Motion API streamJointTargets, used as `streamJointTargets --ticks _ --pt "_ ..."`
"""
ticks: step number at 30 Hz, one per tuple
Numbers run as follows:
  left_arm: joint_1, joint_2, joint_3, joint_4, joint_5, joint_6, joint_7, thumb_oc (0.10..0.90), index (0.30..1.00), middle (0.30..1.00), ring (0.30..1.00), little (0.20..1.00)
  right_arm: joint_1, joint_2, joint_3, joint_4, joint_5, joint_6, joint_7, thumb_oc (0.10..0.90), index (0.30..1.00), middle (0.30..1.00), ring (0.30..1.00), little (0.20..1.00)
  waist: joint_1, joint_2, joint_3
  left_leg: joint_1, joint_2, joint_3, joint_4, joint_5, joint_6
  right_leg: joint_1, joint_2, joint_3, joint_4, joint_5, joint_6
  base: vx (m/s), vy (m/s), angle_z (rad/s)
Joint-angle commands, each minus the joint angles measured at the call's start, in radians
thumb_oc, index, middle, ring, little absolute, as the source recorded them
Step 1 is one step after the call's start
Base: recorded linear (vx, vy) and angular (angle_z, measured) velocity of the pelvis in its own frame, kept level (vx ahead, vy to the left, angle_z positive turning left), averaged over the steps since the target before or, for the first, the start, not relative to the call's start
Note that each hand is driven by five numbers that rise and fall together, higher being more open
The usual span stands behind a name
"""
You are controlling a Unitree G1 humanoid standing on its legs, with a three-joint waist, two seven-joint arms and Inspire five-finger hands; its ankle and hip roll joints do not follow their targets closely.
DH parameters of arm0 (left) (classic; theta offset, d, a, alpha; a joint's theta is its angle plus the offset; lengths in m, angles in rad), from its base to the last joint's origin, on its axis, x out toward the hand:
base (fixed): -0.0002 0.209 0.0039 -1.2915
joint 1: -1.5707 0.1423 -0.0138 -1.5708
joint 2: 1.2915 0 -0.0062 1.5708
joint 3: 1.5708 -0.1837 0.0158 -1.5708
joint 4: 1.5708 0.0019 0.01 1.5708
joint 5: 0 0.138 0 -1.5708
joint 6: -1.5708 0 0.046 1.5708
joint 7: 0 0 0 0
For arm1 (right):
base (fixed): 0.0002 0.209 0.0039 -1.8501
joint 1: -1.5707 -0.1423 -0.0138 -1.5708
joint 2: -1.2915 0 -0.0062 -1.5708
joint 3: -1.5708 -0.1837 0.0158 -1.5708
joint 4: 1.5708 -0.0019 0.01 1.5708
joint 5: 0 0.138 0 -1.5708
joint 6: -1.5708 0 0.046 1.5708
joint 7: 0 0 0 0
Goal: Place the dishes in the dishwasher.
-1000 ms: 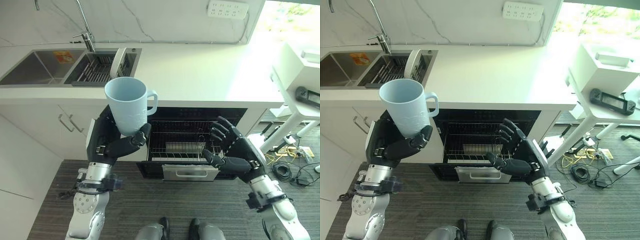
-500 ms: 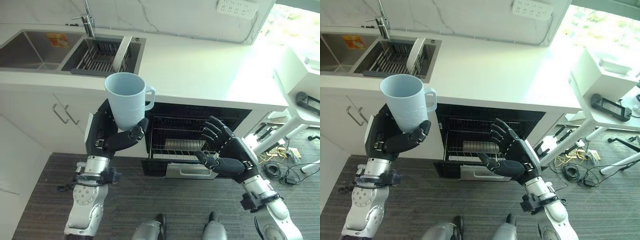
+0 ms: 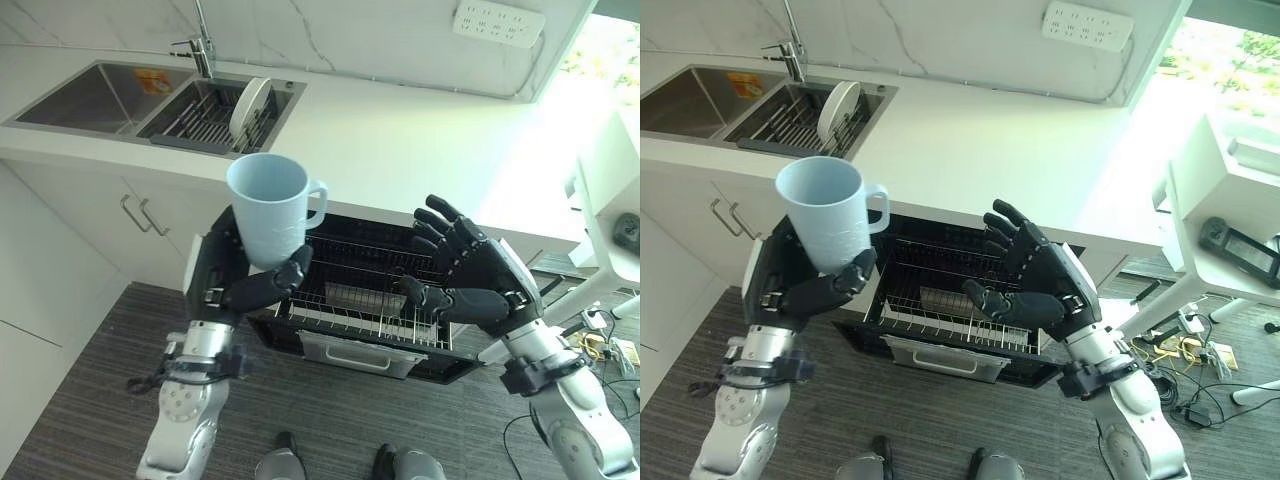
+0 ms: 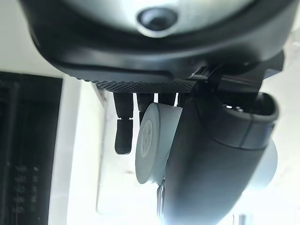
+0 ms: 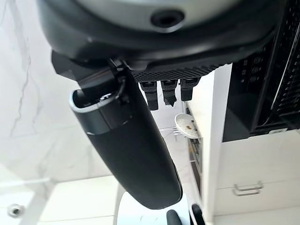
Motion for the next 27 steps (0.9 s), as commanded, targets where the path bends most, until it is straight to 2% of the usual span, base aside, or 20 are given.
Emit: streamJointTargets --ticks 1,4,8,10,18,27 --pt "-0.091 0.038 0.025 -0.062 0.041 -0.171 -0.007 0.4 0.3 0.3 0.3 0.3 -0.091 0.021 -0.04 -0.062 0.069 -0.103 0.038 0.8 0.9 0.9 0.9 0.9 -0.016 0.002 -0.091 0.054 0.044 -0.041 0.06 -0.207 -0.029 0.049 -0.005 0.046 -0.128 0.003 0.107 0.09 0.093 -0.01" --pt "-0.124 0.042 0.006 -0.022 0.078 -0.175 -0.006 0.4 0.3 0.3 0.3 0.3 -0.11 0.051 -0.032 -0.055 0.082 -0.089 0.041 0.8 0.9 0.9 0.9 0.9 -0.023 0.003 -0.096 0.075 0.051 -0.025 0.06 -0.215 -0.028 0.063 -0.013 0.04 -0.128 0.005 0.111 0.1 0.093 0.0" --pt "-0.153 0.036 -0.016 0.003 0.137 -0.222 0.06 0.4 0.3 0.3 0.3 0.3 -0.138 0.087 -0.008 -0.052 0.062 -0.081 0.001 0.8 0.9 0.9 0.9 0.9 -0.018 0.0 -0.105 0.082 0.024 -0.041 0.06 -0.234 -0.014 0.054 -0.031 0.043 -0.128 0.024 0.128 0.06 0.076 0.0" --pt "-0.158 0.027 -0.028 0.013 0.17 -0.22 0.076 0.4 0.3 0.3 0.3 0.3 -0.139 0.113 0.002 -0.059 0.051 -0.089 -0.011 0.8 0.9 0.9 0.9 0.9 -0.017 -0.007 -0.109 0.084 0.019 -0.042 0.06 -0.243 -0.007 0.047 -0.036 0.047 -0.128 0.03 0.134 0.01 0.02 -0.01" --pt "-0.185 0.026 -0.095 0.05 0.308 -0.24 0.202 0.4 0.3 0.3 0.3 0.3 -0.168 0.125 0.046 -0.061 0.072 -0.114 -0.057 0.8 0.9 0.9 0.9 0.9 -0.012 -0.021 -0.112 0.099 0.005 -0.045 0.06 -0.265 0.011 0.045 -0.038 0.061 -0.128 0.038 0.143 0.01 0.007 -0.02" --pt "-0.191 0.02 -0.141 0.053 0.312 -0.236 0.191 0.4 0.3 0.3 0.3 0.3 -0.189 0.121 0.07 -0.055 0.036 -0.14 -0.096 0.8 0.9 0.9 0.9 0.9 -0.004 -0.029 -0.116 0.112 0.005 -0.048 0.06 -0.275 0.017 0.049 -0.035 0.068 -0.128 0.04 0.146 0.02 -0.004 -0.01"
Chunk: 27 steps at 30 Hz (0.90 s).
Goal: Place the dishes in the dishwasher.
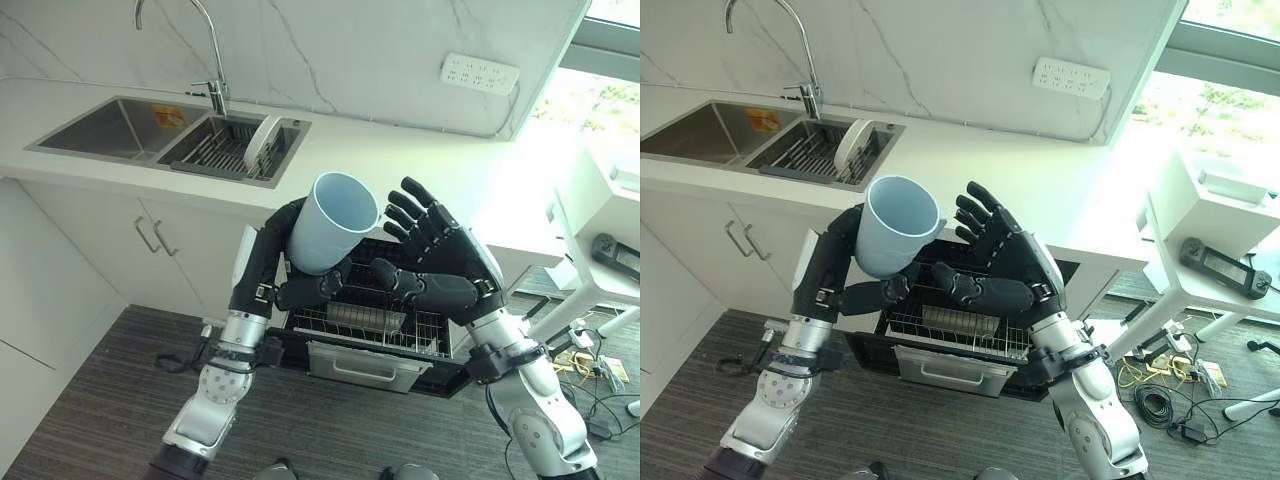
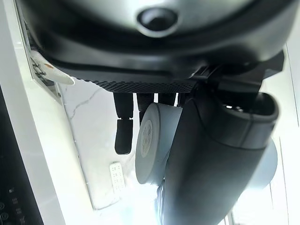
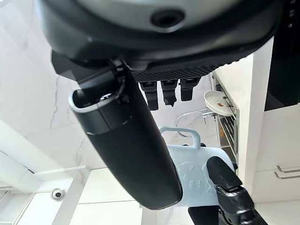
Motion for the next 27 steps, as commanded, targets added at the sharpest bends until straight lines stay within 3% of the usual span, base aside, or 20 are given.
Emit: streamJointTargets --ticks 1,27 --pt "-0.112 -0.011 -0.001 -0.086 0.0 -0.129 0.02 0.4 0.3 0.3 0.3 0.3 -0.135 0.008 -0.03 -0.051 0.034 -0.126 -0.014 0.8 0.9 0.9 0.9 0.9 0.006 0.008 -0.032 0.119 0.027 -0.068 0.008 -0.226 -0.002 0.03 -0.015 0.04 -0.073 -0.003 0.098 0.03 -0.006 -0.04" --pt "-0.136 -0.021 -0.099 -0.091 -0.06 -0.142 -0.085 0.4 0.3 0.3 0.3 0.3 -0.196 -0.003 0.057 -0.028 0.018 -0.042 0.053 0.8 0.9 0.9 0.9 0.9 0.021 0.008 -0.052 0.123 0.009 -0.083 0.008 -0.232 0.001 0.039 -0.02 0.037 -0.073 -0.007 0.1 0.0 0.0 0.0"
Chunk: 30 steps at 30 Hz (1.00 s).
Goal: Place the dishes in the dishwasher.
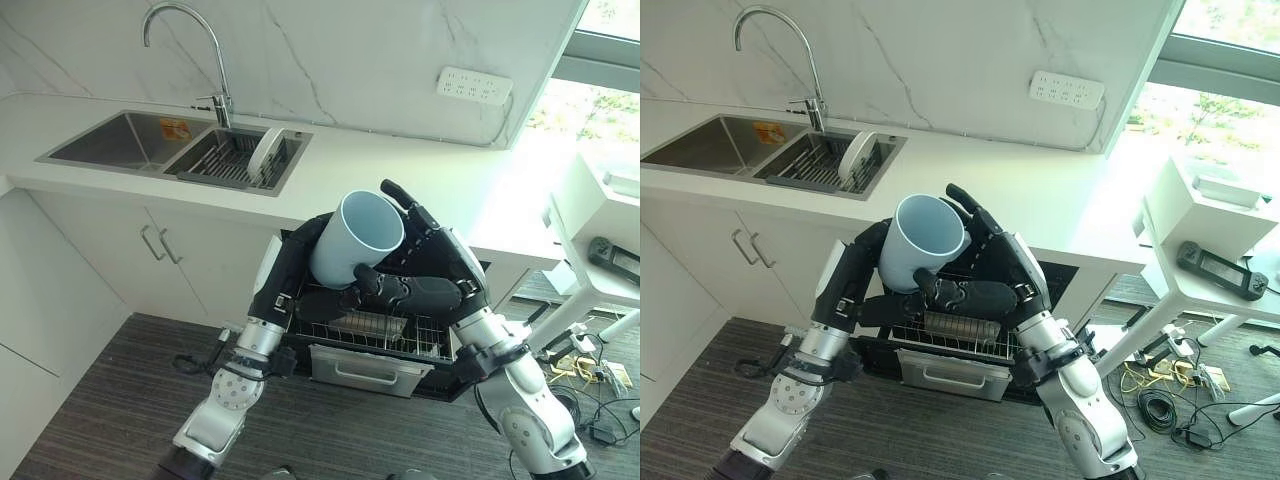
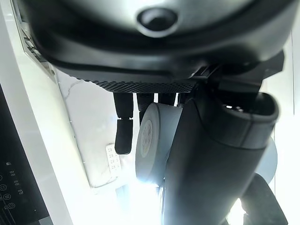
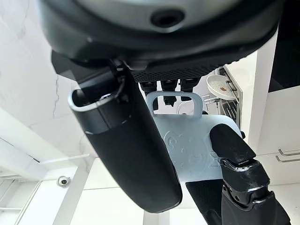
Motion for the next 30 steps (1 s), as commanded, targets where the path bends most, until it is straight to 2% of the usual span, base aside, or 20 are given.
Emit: streamJointTargets --ticks 1,18,25,30 --pt "-0.138 -0.021 -0.032 -0.091 -0.039 -0.141 -0.041 0.4 0.3 0.3 0.3 0.3 -0.168 0.006 -0.011 -0.029 0.014 -0.048 0.053 0.8 0.9 0.9 0.9 0.9 0.017 -0.005 -0.022 0.124 0.011 -0.088 0.009 -0.234 -0.003 0.032 -0.023 0.029 -0.056 -0.025 0.101 0.0 0.0 0.0" --pt "-0.142 -0.023 -0.064 -0.098 -0.061 -0.125 -0.118 0.4 0.3 0.3 0.3 0.3 -0.192 0.008 0.009 -0.032 -0.028 -0.037 0.054 0.8 0.9 0.9 0.9 0.9 0.018 0.001 -0.026 0.122 0.012 -0.087 0.009 -0.23 -0.006 0.032 -0.024 0.029 -0.056 -0.028 0.098 0.0 0.0 0.0" --pt "-0.148 -0.02 -0.073 -0.102 -0.1 -0.123 -0.185 0.4 0.3 0.3 0.3 0.3 -0.198 0.0 0.016 -0.029 -0.041 -0.03 0.086 0.8 0.9 0.9 0.9 0.9 0.019 0.001 -0.028 0.119 0.013 -0.087 0.009 -0.227 -0.008 0.034 -0.025 0.027 -0.056 -0.029 0.098 0.0 0.0 0.0" --pt "-0.15 -0.015 -0.066 -0.091 -0.089 -0.123 -0.133 0.4 0.3 0.3 0.3 0.3 -0.205 -0.011 0.011 -0.018 -0.042 -0.038 0.063 0.8 0.9 0.9 0.9 0.9 0.02 0.001 -0.027 0.117 0.013 -0.089 0.009 -0.225 -0.01 0.035 -0.026 0.025 -0.056 -0.03 0.098 0.0 0.0 0.0"
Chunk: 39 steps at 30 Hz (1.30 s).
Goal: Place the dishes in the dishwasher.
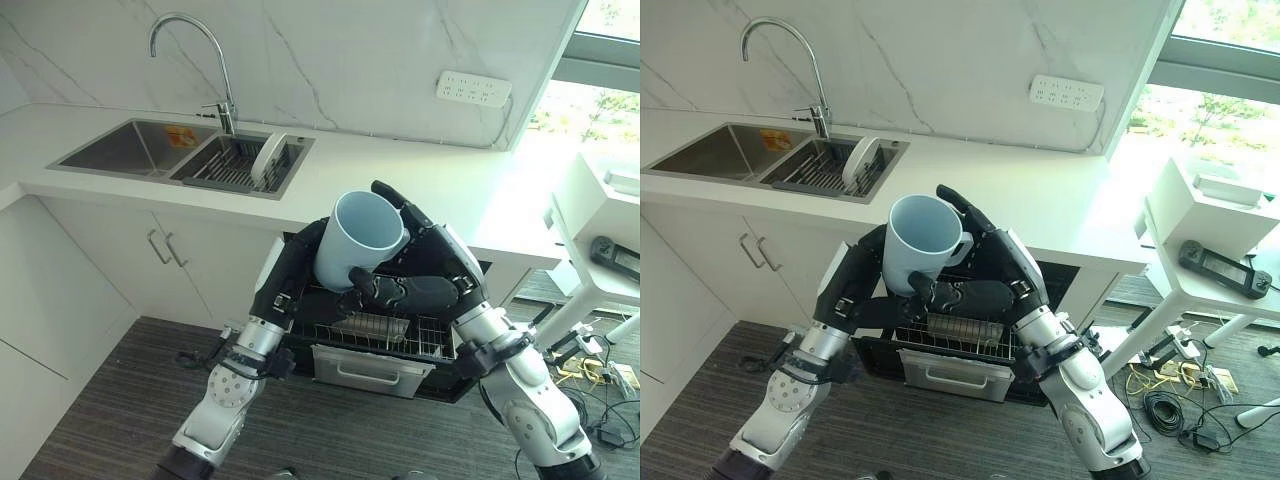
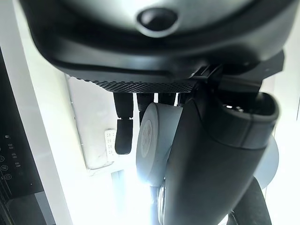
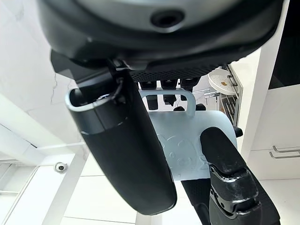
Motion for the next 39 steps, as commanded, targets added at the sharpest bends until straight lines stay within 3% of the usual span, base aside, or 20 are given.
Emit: streamJointTargets --ticks 1,6,9,13,20,39 --pt "-0.149 -0.018 -0.065 -0.089 0.04 -0.124 -0.004 0.4 0.3 0.3 0.3 0.3 -0.167 0.022 0.008 -0.016 -0.015 -0.076 0.029 0.8 0.9 0.9 0.9 0.9 0.017 -0.014 -0.017 0.116 0.016 -0.087 0.024 -0.239 -0.009 0.041 -0.024 0.025 -0.062 -0.03 0.097 0.0 0.0 0.0" --pt "-0.134 -0.032 -0.021 -0.06 0.108 -0.141 0.154 0.4 0.3 0.3 0.3 0.3 -0.155 0.025 -0.039 -0.008 -0.011 -0.106 -0.033 0.8 0.9 0.9 0.9 0.9 0.019 -0.014 -0.017 0.114 0.015 -0.09 0.024 -0.238 -0.009 0.043 -0.024 0.023 -0.062 -0.032 0.095 0.0 0.0 0.0" --pt "-0.124 -0.041 0.015 -0.046 0.17 -0.174 0.283 0.4 0.3 0.3 0.3 0.3 -0.136 0.019 -0.086 -0.015 -0.035 -0.152 -0.094 0.8 0.9 0.9 0.9 0.9 0.012 -0.014 -0.015 0.115 0.018 -0.087 0.024 -0.239 -0.009 0.043 -0.023 0.026 -0.062 -0.033 0.093 0.0 0.0 0.0" --pt "-0.128 -0.072 0.041 -0.033 0.254 -0.153 0.457 0.4 0.3 0.3 0.3 0.3 -0.122 0.056 -0.115 -0.04 -0.065 -0.24 -0.222 0.8 0.9 0.9 0.9 0.9 0.0 -0.009 -0.009 0.12 0.019 -0.076 0.024 -0.24 -0.005 0.043 -0.019 0.039 -0.062 -0.035 0.089 0.0 0.0 0.0" --pt "-0.121 -0.084 0.047 -0.031 0.277 -0.143 0.53 0.4 0.3 0.3 0.3 0.3 -0.115 0.078 -0.111 -0.043 -0.068 -0.29 -0.31 0.8 0.9 0.9 0.9 0.9 -0.005 -0.005 -0.006 0.125 0.019 -0.069 0.024 -0.243 -0.001 0.044 -0.016 0.049 -0.062 -0.038 0.086 0.0 0.0 0.0" --pt "-0.128 -0.086 0.003 -0.028 0.355 -0.097 0.613 0.4 0.3 0.3 0.3 0.3 -0.103 0.101 0.002 -0.066 0.044 -0.181 -0.285 0.8 0.9 0.9 0.9 0.9 -0.004 -0.012 0.005 0.126 0.015 -0.057 0.024 -0.244 0.005 0.044 -0.019 0.051 -0.062 -0.036 0.09 0.0 0.001 -0.01"
